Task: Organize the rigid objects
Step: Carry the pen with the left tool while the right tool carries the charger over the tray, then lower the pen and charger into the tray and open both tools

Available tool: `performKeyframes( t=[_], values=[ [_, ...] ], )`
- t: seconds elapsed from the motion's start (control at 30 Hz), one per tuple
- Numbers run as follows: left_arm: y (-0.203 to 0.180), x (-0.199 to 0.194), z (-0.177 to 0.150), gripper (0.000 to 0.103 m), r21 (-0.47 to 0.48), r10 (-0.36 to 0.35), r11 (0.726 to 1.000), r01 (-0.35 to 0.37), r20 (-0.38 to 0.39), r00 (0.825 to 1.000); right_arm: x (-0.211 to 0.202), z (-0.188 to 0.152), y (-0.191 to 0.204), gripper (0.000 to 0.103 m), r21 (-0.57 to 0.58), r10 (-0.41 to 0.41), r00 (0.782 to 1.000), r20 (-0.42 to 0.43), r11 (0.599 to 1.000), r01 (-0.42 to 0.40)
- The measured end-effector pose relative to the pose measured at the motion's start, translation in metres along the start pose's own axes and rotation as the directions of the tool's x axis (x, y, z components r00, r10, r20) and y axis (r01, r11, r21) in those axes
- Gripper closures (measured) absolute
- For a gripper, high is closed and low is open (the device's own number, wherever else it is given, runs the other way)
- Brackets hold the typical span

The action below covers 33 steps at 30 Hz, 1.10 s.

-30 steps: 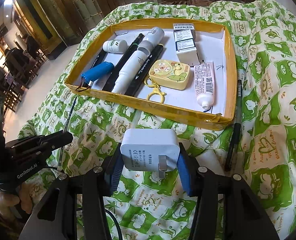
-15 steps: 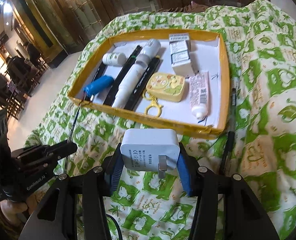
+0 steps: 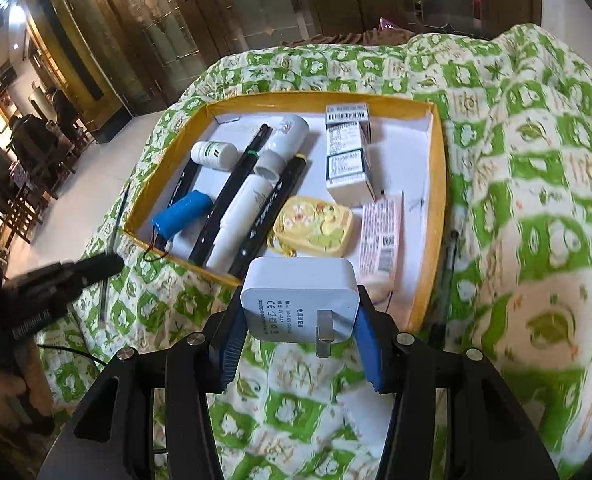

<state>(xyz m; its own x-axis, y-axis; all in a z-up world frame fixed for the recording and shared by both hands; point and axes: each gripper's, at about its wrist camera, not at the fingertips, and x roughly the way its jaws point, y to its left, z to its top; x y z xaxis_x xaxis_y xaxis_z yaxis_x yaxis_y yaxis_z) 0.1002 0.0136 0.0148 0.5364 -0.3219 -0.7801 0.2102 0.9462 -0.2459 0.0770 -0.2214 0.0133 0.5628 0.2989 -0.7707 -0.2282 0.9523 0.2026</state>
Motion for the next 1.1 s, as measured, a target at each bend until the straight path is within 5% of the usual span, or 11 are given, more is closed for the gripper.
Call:
performKeyframes(
  t=[0.2, 0.3, 0.47, 0.73, 1.1],
  values=[
    [0.018, 0.035, 0.035, 0.096, -0.037, -0.004, 0.999, 0.0, -0.097, 0.995, 0.007, 0.017, -0.011, 0.058, -0.001, -0.02, 1.0, -0.004, 1.0, 0.02],
    [0.03, 0.064, 0.048, 0.096, -0.083, -0.024, 0.997, 0.008, -0.193, 0.981, 0.01, 0.022, -0.019, 0.058, 0.008, -0.023, 1.0, -0.006, 1.0, 0.023],
    [0.04, 0.086, 0.066, 0.096, -0.13, -0.043, 0.991, 0.011, -0.246, 0.968, 0.013, 0.032, -0.031, 0.058, 0.023, -0.034, 0.999, -0.015, 0.999, 0.034],
    [0.047, 0.117, 0.09, 0.096, -0.099, 0.003, 0.995, -0.03, -0.264, 0.965, 0.035, 0.066, -0.05, 0.058, 0.02, -0.104, 0.994, -0.042, 0.994, 0.105],
    [0.045, 0.118, 0.084, 0.096, -0.11, -0.001, 0.994, -0.021, -0.195, 0.981, 0.086, 0.103, -0.046, 0.058, -0.151, -0.277, 0.96, -0.052, 0.952, 0.266]
  ],
)
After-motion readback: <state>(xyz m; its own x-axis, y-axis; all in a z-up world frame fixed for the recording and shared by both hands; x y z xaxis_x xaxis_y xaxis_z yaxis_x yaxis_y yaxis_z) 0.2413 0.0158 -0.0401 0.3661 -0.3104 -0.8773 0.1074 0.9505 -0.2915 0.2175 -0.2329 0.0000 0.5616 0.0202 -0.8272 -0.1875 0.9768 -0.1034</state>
